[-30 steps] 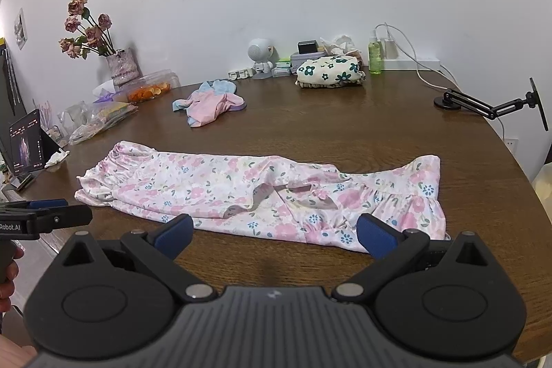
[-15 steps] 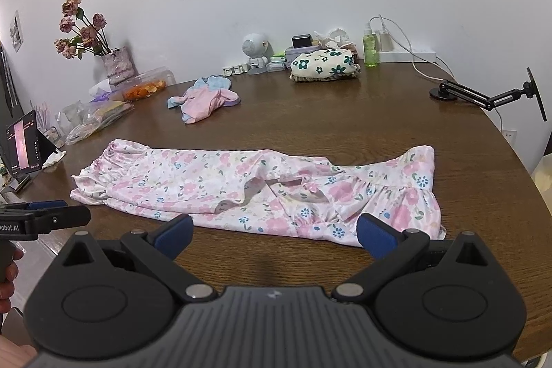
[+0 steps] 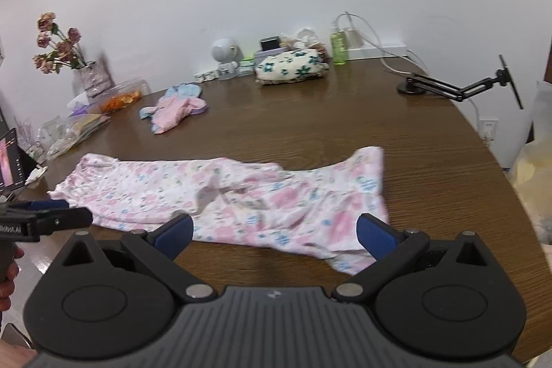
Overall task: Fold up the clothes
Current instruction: 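Grasp the strip end with the right gripper and lift it toward the left gripper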
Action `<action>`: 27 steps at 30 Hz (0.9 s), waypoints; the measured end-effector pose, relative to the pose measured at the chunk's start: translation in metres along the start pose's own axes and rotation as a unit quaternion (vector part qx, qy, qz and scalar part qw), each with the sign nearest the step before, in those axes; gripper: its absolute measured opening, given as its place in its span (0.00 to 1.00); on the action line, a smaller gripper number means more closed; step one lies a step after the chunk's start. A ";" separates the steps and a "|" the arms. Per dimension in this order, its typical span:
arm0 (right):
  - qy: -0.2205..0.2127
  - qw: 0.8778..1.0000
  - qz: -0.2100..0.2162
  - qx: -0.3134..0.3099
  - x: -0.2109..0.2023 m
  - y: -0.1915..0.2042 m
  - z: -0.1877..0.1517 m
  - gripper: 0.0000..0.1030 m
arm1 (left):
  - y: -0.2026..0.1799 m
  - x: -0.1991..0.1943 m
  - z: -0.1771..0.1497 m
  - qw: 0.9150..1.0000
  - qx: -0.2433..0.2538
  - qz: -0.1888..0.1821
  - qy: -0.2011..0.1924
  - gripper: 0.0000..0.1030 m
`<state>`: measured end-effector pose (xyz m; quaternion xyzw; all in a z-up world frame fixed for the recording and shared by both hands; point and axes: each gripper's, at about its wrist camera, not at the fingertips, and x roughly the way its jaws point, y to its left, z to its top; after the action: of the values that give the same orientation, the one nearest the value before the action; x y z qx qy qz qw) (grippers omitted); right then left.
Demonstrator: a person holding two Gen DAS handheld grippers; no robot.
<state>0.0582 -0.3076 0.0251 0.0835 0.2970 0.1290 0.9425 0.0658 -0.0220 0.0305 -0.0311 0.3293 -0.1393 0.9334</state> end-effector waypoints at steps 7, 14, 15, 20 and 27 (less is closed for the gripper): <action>0.010 0.999 -0.015 0.051 0.009 -0.047 0.005 1.00 | -0.055 0.057 0.035 0.996 0.064 -0.063 0.006 0.97; 0.044 0.993 0.026 0.109 0.032 -0.081 0.006 0.82 | -0.098 0.109 0.052 0.986 0.129 -0.101 0.020 0.71; 0.046 0.992 0.031 0.116 0.035 -0.082 0.005 0.78 | -0.104 0.115 0.051 0.984 0.140 -0.106 0.027 0.64; 0.039 0.987 0.043 0.152 0.043 -0.088 -0.001 0.65 | -0.121 0.135 0.037 0.973 0.177 -0.132 0.062 0.32; 0.020 0.981 0.042 0.190 0.051 -0.090 -0.008 0.29 | -0.121 0.142 0.025 0.971 0.189 -0.132 0.060 0.23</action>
<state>0.1110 -0.3775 -0.0296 0.2707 0.3310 0.1113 0.8971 0.1578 -0.1791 -0.0179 0.1115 0.3450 -0.3227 0.8743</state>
